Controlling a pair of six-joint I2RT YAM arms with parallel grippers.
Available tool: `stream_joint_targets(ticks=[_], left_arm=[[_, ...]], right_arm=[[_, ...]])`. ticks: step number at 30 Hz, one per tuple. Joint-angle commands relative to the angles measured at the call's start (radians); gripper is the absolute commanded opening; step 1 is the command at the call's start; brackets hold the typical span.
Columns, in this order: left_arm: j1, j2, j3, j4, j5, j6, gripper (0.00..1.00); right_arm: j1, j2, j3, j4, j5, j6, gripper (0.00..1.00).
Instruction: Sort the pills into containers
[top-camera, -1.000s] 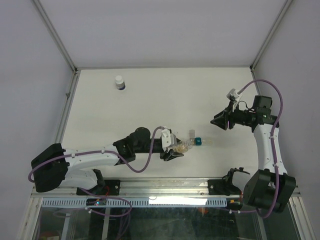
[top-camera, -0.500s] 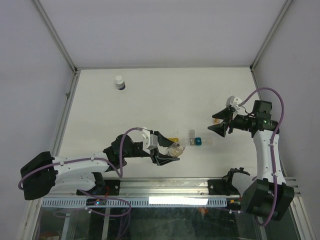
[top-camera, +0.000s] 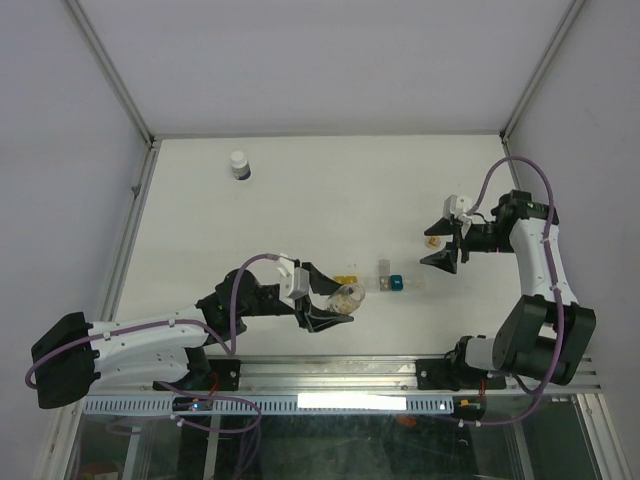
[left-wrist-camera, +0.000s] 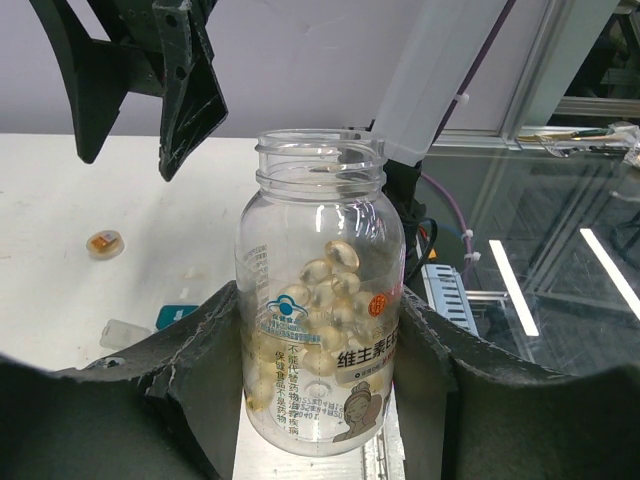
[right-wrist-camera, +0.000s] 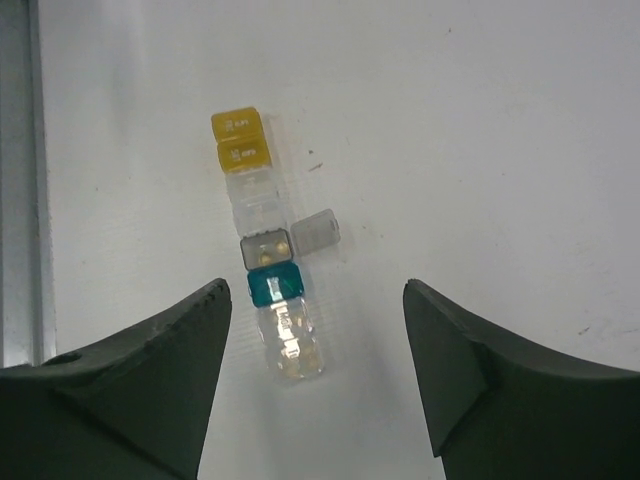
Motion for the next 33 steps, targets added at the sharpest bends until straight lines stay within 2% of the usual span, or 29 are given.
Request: stream_joint_targets(ticks=[1,6,13,21,33], left_arm=[[-0.003,-0.006,0.018,0.038,-0.031,-0.004,0.00],[-0.003,0.052,0.018,0.039,-0.043,0.020,0.00],[0.000,0.181,0.017,0.112,-0.033,0.037,0.00],[0.004,0.206,0.015,0.094,-0.014,0.051,0.00],[0.037,0.195,-0.021,0.090,-0.005,0.079,0.00]], right_arm=[[-0.002,0.020,0.072,-0.078,0.112,-0.186,0.73],[-0.003,0.043,0.063,0.054,0.254,-0.137,0.74],[-0.005,0.182,0.079,0.136,0.393,-0.183,0.78],[-0.007,0.434,0.237,0.085,0.399,-0.352,0.79],[0.035,0.597,0.347,0.189,0.460,-0.254,0.83]])
